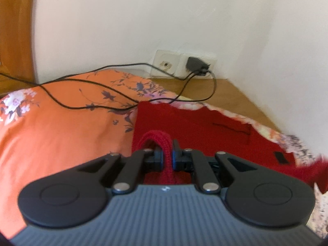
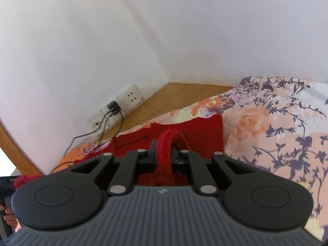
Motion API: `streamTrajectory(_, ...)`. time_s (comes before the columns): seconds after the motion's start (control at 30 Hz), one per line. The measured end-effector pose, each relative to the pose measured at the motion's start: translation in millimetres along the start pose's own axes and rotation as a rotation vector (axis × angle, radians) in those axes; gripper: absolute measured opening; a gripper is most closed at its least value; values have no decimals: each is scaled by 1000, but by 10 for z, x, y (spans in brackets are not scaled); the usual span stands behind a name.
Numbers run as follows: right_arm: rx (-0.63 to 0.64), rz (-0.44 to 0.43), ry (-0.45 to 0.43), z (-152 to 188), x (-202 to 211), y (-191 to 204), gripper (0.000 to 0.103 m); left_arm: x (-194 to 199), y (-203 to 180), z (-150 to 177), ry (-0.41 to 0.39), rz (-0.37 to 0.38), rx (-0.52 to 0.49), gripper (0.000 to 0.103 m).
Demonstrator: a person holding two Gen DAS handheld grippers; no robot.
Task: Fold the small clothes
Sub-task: 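Grasp the hem with both grippers and fold it toward the collar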
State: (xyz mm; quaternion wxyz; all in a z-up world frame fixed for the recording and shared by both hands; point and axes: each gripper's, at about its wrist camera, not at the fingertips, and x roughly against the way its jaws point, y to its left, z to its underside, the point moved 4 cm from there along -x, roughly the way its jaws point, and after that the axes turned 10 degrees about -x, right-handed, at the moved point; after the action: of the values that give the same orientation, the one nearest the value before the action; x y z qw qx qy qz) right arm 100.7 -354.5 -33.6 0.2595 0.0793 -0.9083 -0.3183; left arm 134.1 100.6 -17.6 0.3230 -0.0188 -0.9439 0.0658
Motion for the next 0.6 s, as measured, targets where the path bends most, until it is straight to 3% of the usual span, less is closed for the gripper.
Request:
streamTrajectory(0.23, 25, 63, 61, 41, -481, -268, 10, -370, 33, 129, 67, -75, -1, 12)
streamTrajectory(0.47, -16, 76, 108, 138, -728, -450, 12, -442, 49, 160, 78, -69, 22, 13)
streamTrajectory(0.6, -35, 69, 107, 135, -677, -408, 27, -373, 80, 135, 91, -24, 45, 24)
